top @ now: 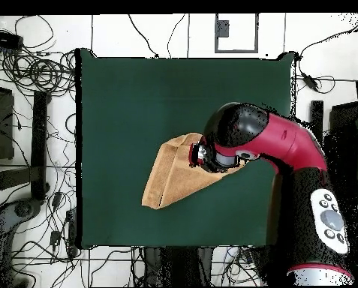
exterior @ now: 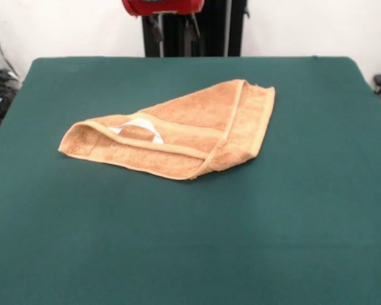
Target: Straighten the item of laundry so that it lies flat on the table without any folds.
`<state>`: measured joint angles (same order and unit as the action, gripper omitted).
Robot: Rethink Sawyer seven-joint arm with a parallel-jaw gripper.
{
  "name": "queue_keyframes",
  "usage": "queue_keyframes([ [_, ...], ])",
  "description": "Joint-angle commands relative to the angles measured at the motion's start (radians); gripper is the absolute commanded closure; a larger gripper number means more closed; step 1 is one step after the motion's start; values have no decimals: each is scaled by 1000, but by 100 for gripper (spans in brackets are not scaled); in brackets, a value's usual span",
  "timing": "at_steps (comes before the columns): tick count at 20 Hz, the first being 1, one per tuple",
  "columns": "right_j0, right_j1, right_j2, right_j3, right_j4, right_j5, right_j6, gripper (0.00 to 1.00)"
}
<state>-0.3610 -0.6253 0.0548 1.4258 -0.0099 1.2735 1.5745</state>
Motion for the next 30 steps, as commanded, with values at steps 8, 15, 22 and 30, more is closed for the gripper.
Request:
queue_keyframes([
  [8,2,-56,62,239,76,-281,101,0],
  [15,-4,-38,87,300,109,-561,161,0],
  [22,-25,-79,129,365,96,-818,150,0],
  [30,-56,-106,202,468,106,-992,187,0],
])
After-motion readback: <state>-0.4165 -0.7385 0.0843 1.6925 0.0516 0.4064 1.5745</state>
